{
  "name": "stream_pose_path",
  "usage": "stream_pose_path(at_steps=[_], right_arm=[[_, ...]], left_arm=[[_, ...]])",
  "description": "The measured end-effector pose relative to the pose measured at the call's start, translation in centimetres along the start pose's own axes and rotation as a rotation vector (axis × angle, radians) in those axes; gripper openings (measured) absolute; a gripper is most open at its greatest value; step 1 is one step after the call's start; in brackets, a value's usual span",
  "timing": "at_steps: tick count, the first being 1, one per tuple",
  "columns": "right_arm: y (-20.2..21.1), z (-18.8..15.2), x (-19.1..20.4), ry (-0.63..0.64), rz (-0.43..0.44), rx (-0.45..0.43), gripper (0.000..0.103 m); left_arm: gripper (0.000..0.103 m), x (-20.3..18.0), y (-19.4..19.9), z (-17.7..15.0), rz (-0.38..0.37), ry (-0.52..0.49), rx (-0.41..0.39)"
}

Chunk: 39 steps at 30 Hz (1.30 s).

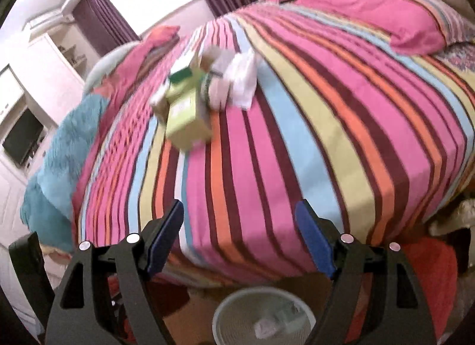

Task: Collect trash
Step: 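Move both tools back toward the boxes on the bed, then grasp the green DEEP CLEANSING OIL box with the left tool while the right tool grasps a white packet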

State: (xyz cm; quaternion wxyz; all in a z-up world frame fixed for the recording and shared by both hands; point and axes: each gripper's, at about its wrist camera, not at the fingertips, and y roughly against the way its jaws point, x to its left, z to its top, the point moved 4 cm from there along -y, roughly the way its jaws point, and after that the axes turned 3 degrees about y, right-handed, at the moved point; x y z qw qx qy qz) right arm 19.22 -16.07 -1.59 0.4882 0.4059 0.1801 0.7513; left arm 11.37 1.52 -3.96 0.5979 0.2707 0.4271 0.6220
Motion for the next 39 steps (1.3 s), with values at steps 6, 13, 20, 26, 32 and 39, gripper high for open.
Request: stream_pose_path(at_steps=[6, 13, 20, 26, 32, 39], right_arm=[[-1.4, 3.5, 0.3, -0.015, 0.069, -0.015, 0.074], [-3.3, 7.2, -0.2, -0.027, 0.134, -0.005, 0.074], [-6.7, 9.8, -2.0, -0.097, 0.130, 0.039, 0.074], [-9.2, 11.9, -3.5, -0.156, 0.140, 0.053, 0.089], [-11.4, 13.5, -4.4, -0.202, 0.143, 0.078, 0.090], [-13.9, 14.4, -4.6, -0.262, 0.199, 0.120, 0.090]], left_arm=[[0.090, -1.2, -1.2, 3.9, 0.005, 0.018, -0.026], [0.090, -2.4, -3.2, 8.3, -0.013, 0.101, -0.037], [0.090, -3.3, -6.2, 11.7, 0.000, 0.132, -0.018], [0.090, -3.8, -8.1, 13.9, -0.033, 0.202, -0.010], [0.090, -4.4, -10.0, 15.6, -0.005, 0.224, -0.001], [0.090, -3.8, -11.6, 16.4, 0.023, 0.262, 0.017]])
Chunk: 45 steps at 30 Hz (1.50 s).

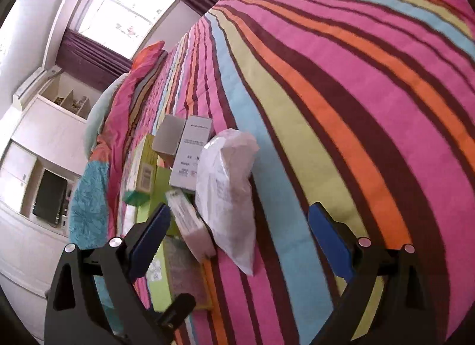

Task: Collect trash
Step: 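Grasp the green DEEP CLEANSING OIL box with the left tool while the right tool grasps a white packet, then carry the green box and white packet over the wastebasket and open both tools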

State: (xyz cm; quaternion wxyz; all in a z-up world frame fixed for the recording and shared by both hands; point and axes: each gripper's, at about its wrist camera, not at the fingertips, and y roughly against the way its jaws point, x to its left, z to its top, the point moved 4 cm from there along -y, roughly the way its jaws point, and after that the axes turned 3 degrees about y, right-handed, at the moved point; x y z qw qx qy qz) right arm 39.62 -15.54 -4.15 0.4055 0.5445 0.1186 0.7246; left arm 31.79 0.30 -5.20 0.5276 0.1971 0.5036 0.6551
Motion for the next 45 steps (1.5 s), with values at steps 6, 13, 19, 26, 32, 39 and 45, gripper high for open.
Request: stream_pose_path(at_steps=[6, 13, 19, 26, 32, 39, 45], right_arm=[[-1.3, 0.4, 0.0, -0.013, 0.011, 0.032, 0.090], [-2.2, 0.8, 0.7, 0.016, -0.027, 0.042, 0.090], [-3.0, 0.3, 2.4, 0.141, -0.099, 0.068, 0.063], [-0.6, -1.0, 2.4, 0.181, -0.128, 0.042, 0.041], [3.4, -2.0, 1.5, 0.259, -0.273, -0.023, 0.041], [7.7, -5.4, 1.5, 0.316, -0.321, -0.053, 0.041], [9.2, -9.0, 2.4, 0.330, -0.295, -0.032, 0.041]], left_arm=[[0.090, 0.6, -0.9, 1.1, 0.029, 0.009, -0.009], [0.090, 0.7, -1.4, 1.7, 0.048, -0.015, -0.026], [0.072, 0.3, -1.5, 1.3, 0.023, -0.070, -0.048], [0.063, 2.0, -0.3, 1.5, -0.038, -0.073, -0.044], [0.063, 4.5, 2.3, 0.6, -0.061, -0.077, -0.068], [0.063, 6.8, 4.8, -1.5, -0.091, -0.076, -0.061], [0.063, 8.5, 7.3, -3.9, -0.099, -0.118, -0.059]])
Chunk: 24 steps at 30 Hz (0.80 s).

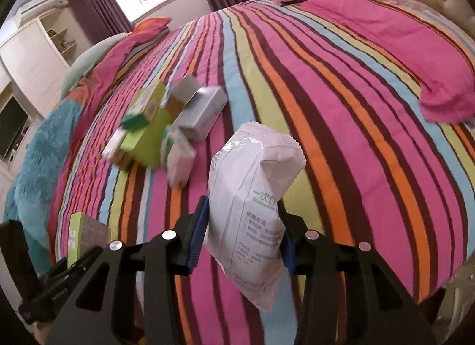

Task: Collect trash
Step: 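Carry the green box and white packet over the wastebasket and open both tools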

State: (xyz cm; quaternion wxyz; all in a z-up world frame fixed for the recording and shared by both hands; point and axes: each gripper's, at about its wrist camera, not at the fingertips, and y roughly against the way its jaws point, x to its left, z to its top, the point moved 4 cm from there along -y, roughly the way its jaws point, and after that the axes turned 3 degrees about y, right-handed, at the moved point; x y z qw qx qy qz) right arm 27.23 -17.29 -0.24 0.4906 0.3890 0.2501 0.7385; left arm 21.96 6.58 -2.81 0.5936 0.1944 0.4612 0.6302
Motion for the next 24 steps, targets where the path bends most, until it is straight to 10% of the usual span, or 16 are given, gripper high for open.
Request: stream_pose_path(at_steps=[24], right_arm=[[5.4, -12.2, 6.3, 0.075, 0.101, 0.098, 0.041]], left_arm=[[0.063, 0.9, 6.0, -13.1, -0.035, -0.167, 0.125]])
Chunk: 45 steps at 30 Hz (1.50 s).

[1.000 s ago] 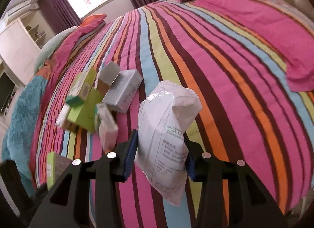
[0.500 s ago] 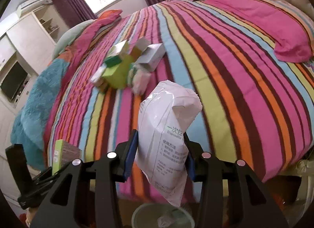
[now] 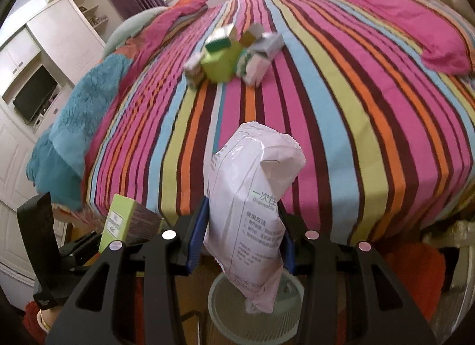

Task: Collect trash
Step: 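Carry the green box and white packet over the wastebasket and open both tools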

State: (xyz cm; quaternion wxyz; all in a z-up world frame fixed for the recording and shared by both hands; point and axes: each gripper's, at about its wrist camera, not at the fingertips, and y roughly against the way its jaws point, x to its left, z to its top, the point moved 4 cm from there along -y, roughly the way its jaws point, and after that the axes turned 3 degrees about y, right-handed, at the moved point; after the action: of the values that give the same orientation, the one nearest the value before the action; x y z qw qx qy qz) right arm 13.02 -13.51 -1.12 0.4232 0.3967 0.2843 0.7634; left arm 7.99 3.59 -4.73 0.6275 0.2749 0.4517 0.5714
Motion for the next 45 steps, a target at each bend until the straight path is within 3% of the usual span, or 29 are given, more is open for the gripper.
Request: stream_pose_path(at_steps=[9, 20, 33, 45], right_arm=[[-3.6, -6.3, -1.0, -0.098, 0.013, 0.165, 0.041], [-8.3, -11.1, -1.1, -0.162, 0.042, 0.407, 0.041], [-11.3, -13.3, -1.3, -0.173, -0.029, 0.603, 0.041], [-14.8, -15.4, -1.7, -0.208, -0.033, 0.748, 0.041]], left_arm=[[0.063, 0.8, -4.0, -5.7, 0.004, 0.029, 0.180], [0.063, 0.8, -7.8, -8.9, -0.011, 0.054, 0.371], [0.063, 0.2, -11.6, -10.6, 0.007, 0.053, 0.543], [0.063, 0.8, -15.2, -12.9, 0.003, 0.048, 0.727]])
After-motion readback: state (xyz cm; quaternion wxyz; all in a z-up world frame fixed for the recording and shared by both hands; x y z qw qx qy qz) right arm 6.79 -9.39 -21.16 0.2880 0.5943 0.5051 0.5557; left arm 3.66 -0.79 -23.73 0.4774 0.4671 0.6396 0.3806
